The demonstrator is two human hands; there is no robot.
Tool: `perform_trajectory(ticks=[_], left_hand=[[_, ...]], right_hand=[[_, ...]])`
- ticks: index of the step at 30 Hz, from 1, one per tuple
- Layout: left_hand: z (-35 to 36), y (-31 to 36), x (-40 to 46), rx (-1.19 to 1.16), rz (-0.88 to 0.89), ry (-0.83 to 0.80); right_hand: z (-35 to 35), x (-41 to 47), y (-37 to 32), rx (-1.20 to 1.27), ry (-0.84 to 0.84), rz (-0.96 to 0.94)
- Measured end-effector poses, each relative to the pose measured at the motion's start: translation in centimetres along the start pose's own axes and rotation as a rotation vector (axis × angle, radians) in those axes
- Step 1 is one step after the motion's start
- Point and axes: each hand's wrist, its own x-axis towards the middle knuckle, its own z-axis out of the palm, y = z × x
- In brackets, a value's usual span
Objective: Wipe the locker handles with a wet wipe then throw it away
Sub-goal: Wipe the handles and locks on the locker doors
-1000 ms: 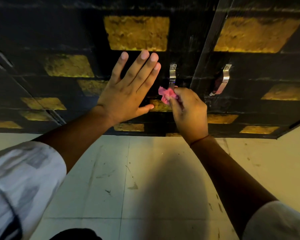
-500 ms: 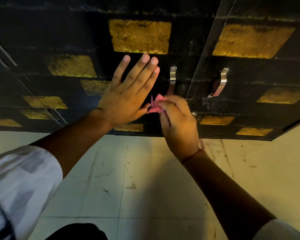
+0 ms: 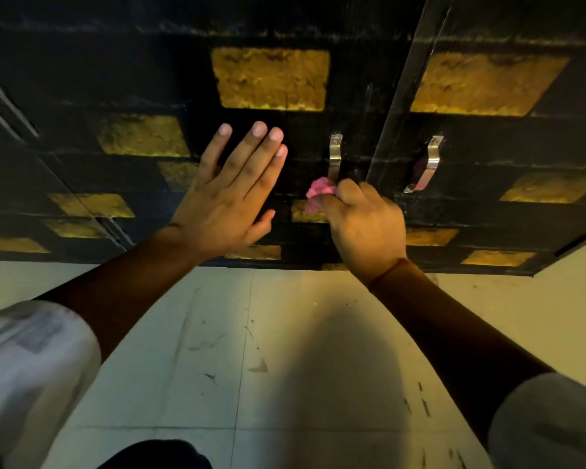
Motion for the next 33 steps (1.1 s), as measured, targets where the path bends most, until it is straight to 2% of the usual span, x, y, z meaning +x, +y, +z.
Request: perform_trajectory(ticks=[3, 9, 12, 14, 18, 21, 27, 31, 33], left_hand=[[0.0, 0.1, 0.1, -0.004, -0.011, 0.000], [0.0, 1.1, 1.1, 0.003, -0.007, -0.021], [-0.1, 1.9, 2.2, 0.033, -0.035, -0.057], [-0.1, 2.4, 2.6, 0.068, -0.047, -0.071], [0.1, 2.7, 2.7, 0.035, -0.060, -0.065], [0.4, 3.1, 2.9, 0.072, -0.064, -0.057], [0.2, 3.1, 2.9, 0.133, -0.054, -0.071], [-0.1, 2.6, 2.7, 0.134, -0.031, -0.077], [-0.2, 2.6, 2.8, 0.142, -0.033, -0.084]], right_hand=[[0.4, -1.8, 0.9, 0.138, 0.020, 0.093], [0.1, -1.3, 0.4, 0.555, 0.091, 0.425], [0.4, -0.4, -1.1, 0.676, 0.138, 0.591], [0.7, -0.3, -1.9, 0.702, 0.144, 0.637], [0.6, -0.4, -1.1, 0.560, 0.132, 0.639], [0.3, -0.5, -1.2, 0.606, 0.164, 0.541], [-0.1, -0.1, -0.1, 0.552, 0.018, 0.395], [-1.2, -1.0, 0.4, 0.669, 0.126, 0.489], [-1.4, -0.3, -0.5, 0.716, 0.129, 0.483]])
